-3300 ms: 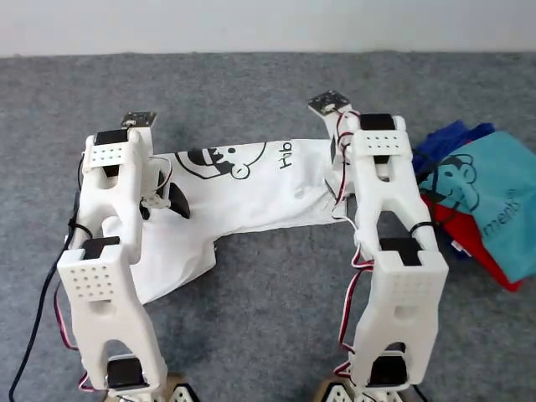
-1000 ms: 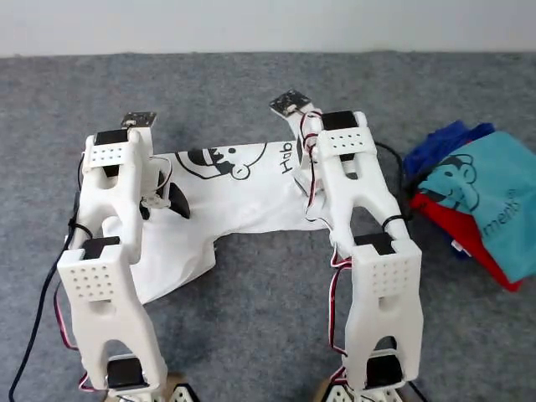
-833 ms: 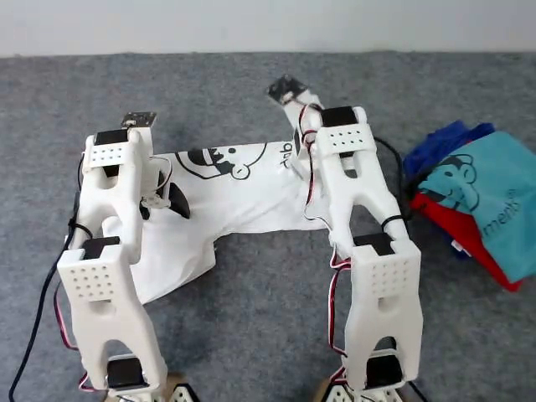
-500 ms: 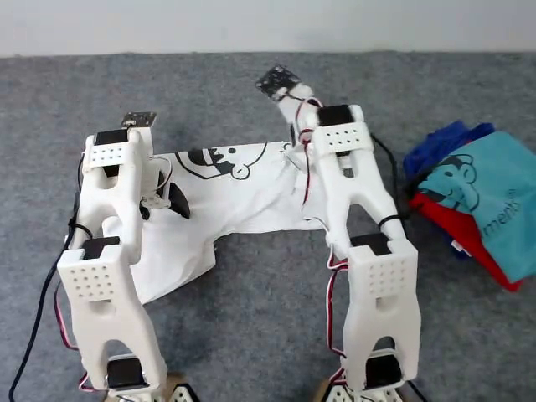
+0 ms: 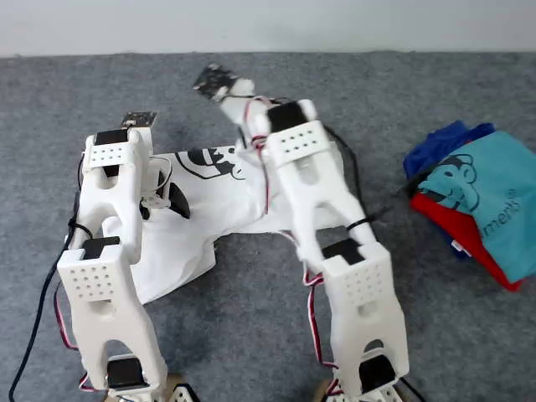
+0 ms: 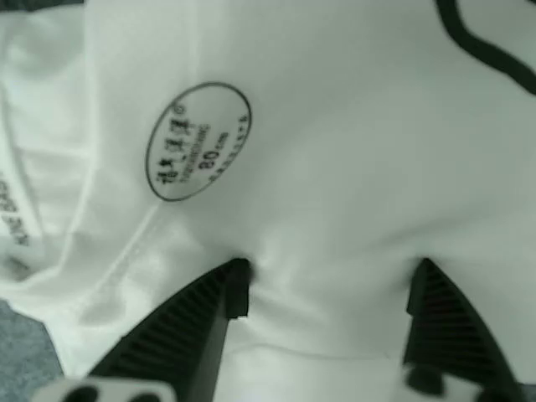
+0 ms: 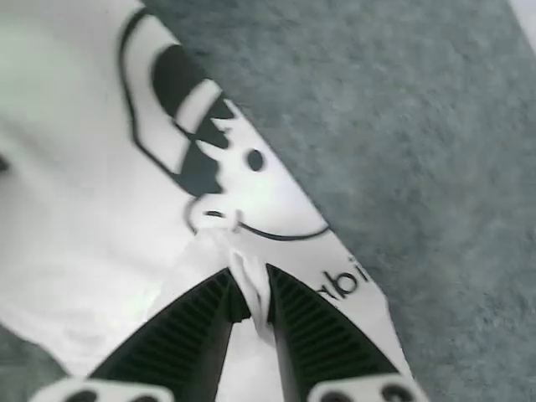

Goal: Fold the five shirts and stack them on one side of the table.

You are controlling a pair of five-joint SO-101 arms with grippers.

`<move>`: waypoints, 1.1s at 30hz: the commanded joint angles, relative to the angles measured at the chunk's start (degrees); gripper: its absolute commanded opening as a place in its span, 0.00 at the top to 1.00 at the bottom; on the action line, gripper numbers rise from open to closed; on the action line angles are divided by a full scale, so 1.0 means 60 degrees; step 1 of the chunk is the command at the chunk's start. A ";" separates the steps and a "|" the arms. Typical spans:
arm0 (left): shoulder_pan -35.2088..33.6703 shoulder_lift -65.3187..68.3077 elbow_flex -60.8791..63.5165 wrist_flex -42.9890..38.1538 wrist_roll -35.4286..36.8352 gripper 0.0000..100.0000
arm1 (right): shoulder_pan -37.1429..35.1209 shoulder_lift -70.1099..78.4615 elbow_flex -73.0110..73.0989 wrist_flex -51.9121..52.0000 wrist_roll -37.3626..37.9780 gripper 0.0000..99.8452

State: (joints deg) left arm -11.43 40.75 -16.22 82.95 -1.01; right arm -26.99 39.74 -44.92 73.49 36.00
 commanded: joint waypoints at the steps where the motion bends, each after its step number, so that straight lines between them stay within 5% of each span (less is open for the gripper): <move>1: 0.0088 -0.0132 0.0037 -0.0264 -0.0103 0.69 | -0.0344 -0.0447 -0.0469 0.0432 0.0454 0.96; 11: 0.0088 -0.0132 0.0037 -0.0234 -0.0103 0.69 | 0.1121 -0.0022 -0.0352 0.0930 0.0659 0.96; 24: 0.0088 -0.0132 0.0037 -0.0234 -0.0103 0.69 | 0.2615 0.0095 -0.0293 0.4842 0.0601 0.96; 33: 0.0088 -0.0132 0.0037 -0.0234 -0.0103 0.69 | 0.2542 -0.0256 0.0117 0.4901 -0.1465 0.75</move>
State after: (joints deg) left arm -11.43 40.75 -16.22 82.95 -1.01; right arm -12.04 40.53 -44.04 100.31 30.64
